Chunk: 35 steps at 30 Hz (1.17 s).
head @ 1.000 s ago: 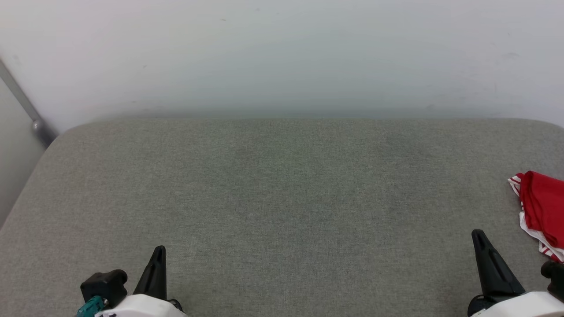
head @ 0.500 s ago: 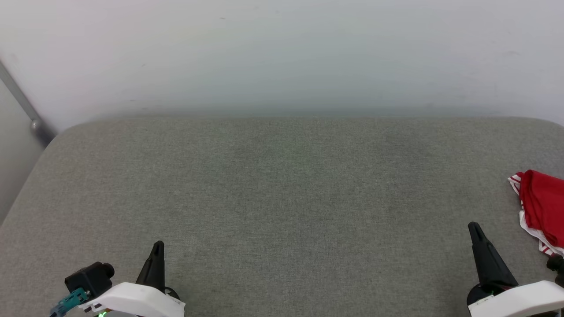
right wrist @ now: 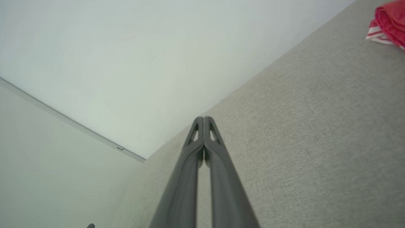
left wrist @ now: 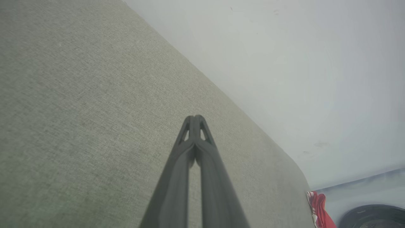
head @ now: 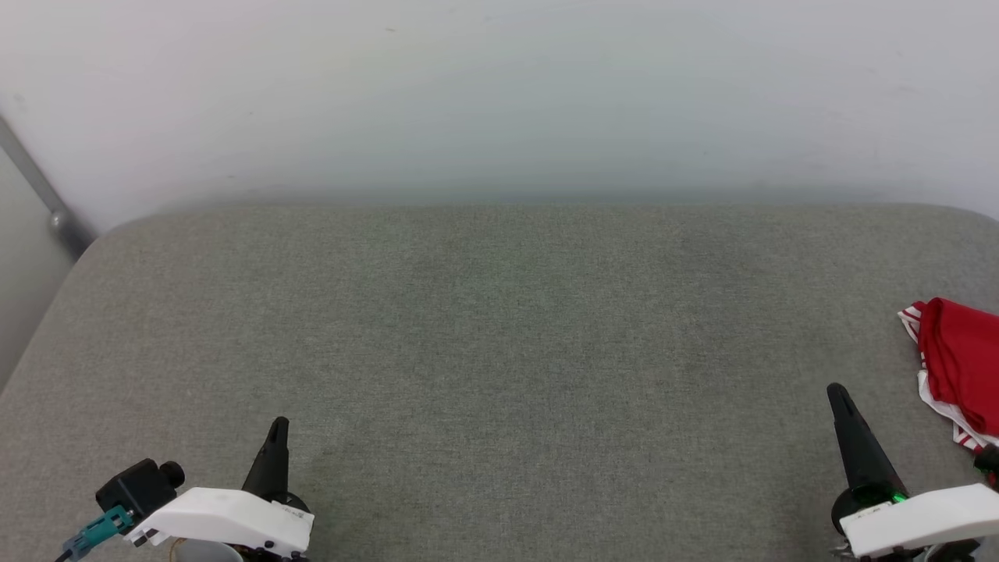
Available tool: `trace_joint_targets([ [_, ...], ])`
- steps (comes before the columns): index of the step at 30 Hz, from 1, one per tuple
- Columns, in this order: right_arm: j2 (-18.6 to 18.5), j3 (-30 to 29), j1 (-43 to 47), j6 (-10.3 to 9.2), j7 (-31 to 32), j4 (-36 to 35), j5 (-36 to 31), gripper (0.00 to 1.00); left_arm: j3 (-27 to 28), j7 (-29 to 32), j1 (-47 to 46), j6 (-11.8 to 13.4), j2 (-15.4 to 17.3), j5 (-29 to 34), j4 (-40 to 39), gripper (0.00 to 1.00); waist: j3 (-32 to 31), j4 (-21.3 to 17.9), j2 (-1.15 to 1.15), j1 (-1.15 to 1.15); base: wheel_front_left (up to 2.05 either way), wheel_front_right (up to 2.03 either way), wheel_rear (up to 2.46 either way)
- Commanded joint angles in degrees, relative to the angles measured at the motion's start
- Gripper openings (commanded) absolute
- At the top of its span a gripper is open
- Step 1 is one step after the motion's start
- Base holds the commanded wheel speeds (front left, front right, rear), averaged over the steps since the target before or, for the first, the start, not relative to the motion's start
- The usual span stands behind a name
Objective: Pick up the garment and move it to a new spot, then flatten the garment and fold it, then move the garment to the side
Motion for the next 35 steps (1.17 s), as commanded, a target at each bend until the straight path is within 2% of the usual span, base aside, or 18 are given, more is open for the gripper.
trace_joint_targets([
  [1,-0.50,-0.03,-1.98,0.00,0.16,0.04,2.13,0.00,1.00,0.43,-1.84,-0.68,-0.34,-1.60,-0.31,0.00,0.03,-0.03,0.00,0.00,0.00,0.00,0.00],
  [35,-0.19,-0.46,-6.34,-0.01,1.10,6.76,22.70,0.00,7.71,5.69,-3.97,-5.80,-5.10,-17.50,1.75,0.00,0.63,-0.54,0.00,0.00,0.00,0.00,0.00],
])
